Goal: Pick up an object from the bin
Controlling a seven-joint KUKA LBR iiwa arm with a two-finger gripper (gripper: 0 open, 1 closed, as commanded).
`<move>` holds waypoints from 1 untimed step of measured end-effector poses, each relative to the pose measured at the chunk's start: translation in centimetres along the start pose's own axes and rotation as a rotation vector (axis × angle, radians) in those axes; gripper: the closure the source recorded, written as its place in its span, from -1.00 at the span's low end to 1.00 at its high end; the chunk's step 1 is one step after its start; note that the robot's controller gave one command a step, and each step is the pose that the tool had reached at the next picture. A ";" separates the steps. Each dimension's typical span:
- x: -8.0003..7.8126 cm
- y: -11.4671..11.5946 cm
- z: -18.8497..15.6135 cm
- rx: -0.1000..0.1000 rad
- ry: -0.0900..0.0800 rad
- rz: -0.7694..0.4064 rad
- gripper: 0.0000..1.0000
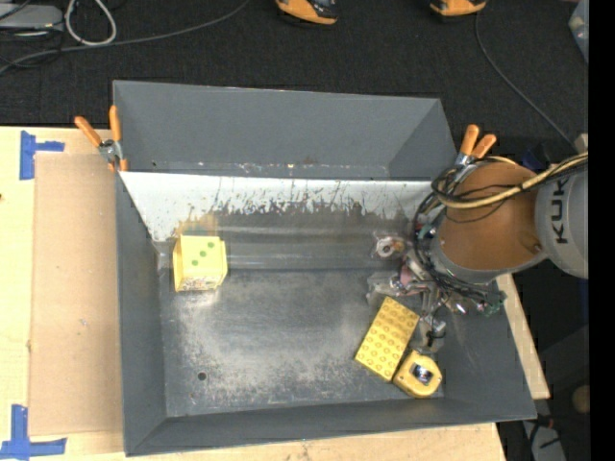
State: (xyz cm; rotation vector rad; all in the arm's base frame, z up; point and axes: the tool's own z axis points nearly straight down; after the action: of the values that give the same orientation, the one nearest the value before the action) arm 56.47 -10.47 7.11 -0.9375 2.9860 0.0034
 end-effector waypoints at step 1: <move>-1.3 0.5 0.1 -0.004 0.004 0.081 1.00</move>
Offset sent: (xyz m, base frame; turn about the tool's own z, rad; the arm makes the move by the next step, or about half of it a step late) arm 0.0000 0.0000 0.0000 0.0000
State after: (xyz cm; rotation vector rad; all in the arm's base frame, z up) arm 57.24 -9.29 7.03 -0.8178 3.0263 0.0076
